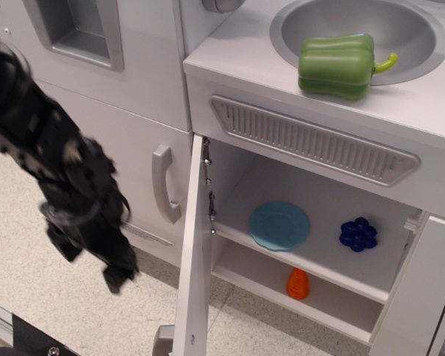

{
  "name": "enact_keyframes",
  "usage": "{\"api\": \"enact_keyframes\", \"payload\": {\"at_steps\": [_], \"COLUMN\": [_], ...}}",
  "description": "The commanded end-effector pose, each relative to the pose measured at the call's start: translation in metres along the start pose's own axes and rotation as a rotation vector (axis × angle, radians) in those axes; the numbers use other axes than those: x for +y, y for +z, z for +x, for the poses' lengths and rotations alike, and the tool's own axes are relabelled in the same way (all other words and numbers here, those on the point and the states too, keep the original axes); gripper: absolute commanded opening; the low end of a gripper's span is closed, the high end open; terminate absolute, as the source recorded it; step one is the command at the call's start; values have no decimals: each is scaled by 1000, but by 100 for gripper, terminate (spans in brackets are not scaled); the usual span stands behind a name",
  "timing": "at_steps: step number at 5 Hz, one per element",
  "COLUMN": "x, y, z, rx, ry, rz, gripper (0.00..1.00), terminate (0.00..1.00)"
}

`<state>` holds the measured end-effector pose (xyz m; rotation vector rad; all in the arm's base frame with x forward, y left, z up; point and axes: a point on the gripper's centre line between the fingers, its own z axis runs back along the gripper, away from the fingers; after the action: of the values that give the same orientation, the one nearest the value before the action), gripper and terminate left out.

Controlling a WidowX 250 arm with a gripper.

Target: Close cabinet

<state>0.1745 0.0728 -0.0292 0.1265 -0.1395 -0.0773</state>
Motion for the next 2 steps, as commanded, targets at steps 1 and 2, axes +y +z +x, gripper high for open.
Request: {"api": "enact_keyframes", "payload": {"at_steps": [1,2], "x": [-46,-67], "y": [-8,-10], "z": [9,15], "rx": [-31,-38], "ry": [-49,-43], "rz": [-15,-31], "gripper": [100,100], "terminate": [0,0]}}
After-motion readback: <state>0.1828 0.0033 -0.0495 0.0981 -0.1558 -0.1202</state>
